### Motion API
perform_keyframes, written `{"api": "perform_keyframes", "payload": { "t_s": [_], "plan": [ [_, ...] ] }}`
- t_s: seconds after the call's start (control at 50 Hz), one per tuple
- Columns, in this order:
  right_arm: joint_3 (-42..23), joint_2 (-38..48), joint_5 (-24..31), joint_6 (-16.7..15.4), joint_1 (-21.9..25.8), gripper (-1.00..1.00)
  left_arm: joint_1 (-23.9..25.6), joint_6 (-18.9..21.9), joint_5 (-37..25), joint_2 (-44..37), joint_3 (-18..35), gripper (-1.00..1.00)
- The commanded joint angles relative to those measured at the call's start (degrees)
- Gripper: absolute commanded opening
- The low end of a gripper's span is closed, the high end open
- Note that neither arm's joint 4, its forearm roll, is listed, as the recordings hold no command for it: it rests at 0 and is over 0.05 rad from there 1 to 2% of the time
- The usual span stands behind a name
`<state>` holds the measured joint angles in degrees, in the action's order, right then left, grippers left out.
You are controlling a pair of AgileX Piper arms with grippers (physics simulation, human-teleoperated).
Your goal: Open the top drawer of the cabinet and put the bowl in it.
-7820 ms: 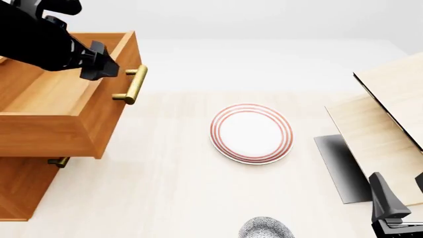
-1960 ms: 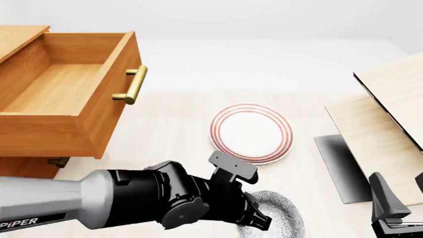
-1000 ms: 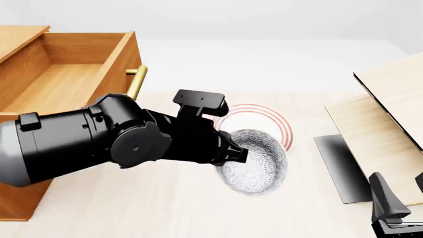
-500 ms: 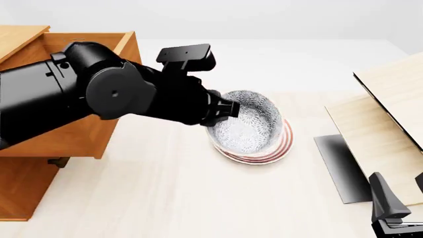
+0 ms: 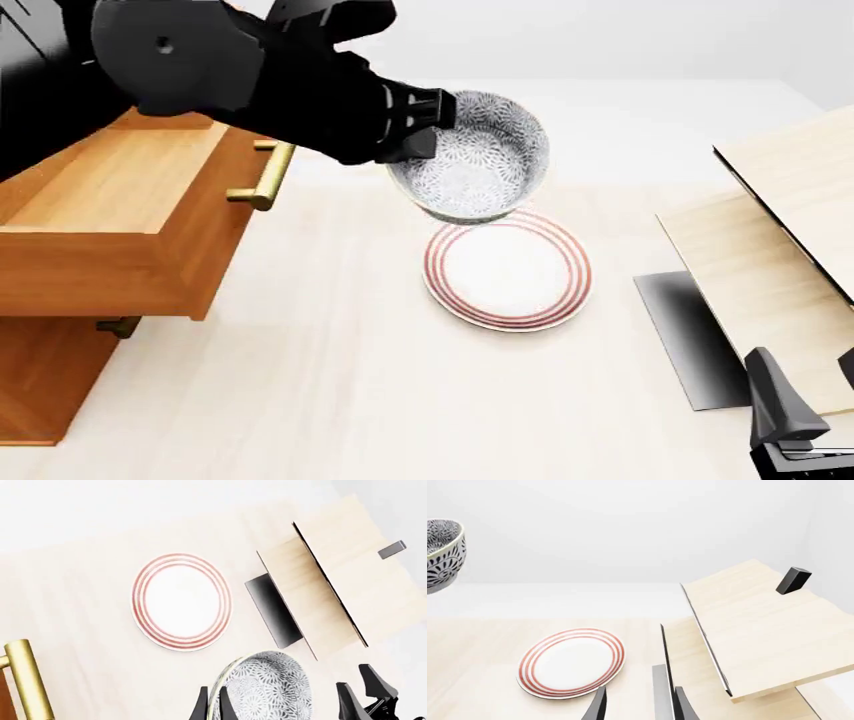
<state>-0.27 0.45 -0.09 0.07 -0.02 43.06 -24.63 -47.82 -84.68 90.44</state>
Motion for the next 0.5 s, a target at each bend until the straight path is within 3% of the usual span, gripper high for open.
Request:
{"api": "perform_keyframes", "payload": {
  "t_s": [0.02,0.5],
  "plan": [
    [0.00,-0.03,0.03,0.01,0.01,1.00,-3.28,0.74,-5.23,-0.73,7.51,-1.00],
    [0.00,-0.05,0.03,-0.02,0.01,1.00,-11.05,0.17,-13.87,-4.32,19.47,-1.00]
  ]
}}
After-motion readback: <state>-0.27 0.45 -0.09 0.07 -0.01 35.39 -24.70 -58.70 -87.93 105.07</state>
